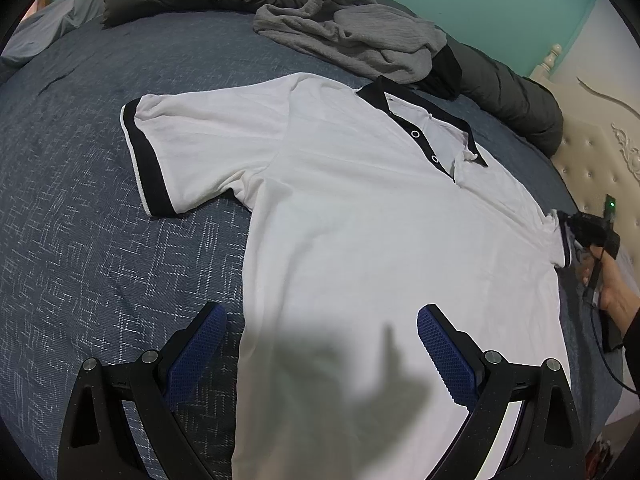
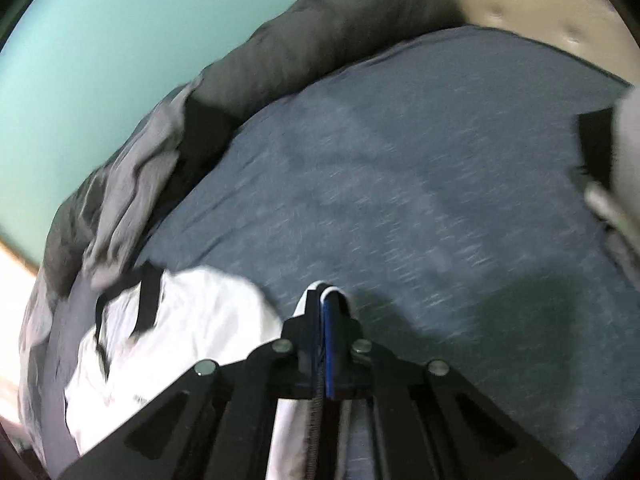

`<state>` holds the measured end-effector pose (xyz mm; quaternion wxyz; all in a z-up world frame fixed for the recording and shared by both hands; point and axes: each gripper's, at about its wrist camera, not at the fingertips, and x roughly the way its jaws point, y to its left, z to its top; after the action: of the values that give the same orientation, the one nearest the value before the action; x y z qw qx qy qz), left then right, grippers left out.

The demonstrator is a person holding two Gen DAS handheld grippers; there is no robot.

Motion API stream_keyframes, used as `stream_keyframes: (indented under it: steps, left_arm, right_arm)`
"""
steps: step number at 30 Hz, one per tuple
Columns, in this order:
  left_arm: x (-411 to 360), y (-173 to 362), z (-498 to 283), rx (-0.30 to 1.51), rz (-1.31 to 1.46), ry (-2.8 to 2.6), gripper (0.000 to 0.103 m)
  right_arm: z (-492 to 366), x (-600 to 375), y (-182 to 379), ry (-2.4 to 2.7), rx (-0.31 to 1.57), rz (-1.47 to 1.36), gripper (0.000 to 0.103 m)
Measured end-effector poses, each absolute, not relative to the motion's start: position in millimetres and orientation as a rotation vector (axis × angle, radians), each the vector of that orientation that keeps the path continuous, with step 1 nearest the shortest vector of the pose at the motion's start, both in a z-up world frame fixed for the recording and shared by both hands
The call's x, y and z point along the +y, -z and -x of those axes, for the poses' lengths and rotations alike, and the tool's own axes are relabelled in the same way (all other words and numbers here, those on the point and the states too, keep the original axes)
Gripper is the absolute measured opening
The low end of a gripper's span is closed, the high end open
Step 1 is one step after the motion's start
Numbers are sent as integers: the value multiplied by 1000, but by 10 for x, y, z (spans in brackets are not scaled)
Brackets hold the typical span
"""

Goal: Fold clothes

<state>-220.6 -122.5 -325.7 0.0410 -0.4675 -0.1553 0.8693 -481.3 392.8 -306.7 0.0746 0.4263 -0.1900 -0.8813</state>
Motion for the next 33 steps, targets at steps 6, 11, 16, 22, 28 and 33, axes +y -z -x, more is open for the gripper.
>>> stream_keyframes:
  steps: [6,11,16,22,28,33]
  left_arm:
    - [-1232,3256,2206,-471,1431,-2664,99]
    - [-1245,3253,2216,-471,1431,-2666,99]
    - [-1266,3265,2225,-474,1435,-2665,99]
    - [-1246,3256,2215,-467,1432,-2660,99]
    - [-1228,3248,2212,-469,1431,-2657,99]
    - [-1233,3229,2200,-476,1423,-2659,99]
  right_arm:
    - [4818,4131,3248,2698,-599,-1437,1]
    - [4822,4213,3343,2707,-666,-1444,1]
    - [4792,4216,3381,2731,-675,-1448,1]
    - [4798,4230,3363,2648,-659,-1402,2]
    - [4745,4335,3290,2632,-636,-1397,8]
    - [4608,4355,3212,2620,-641,-1349,15]
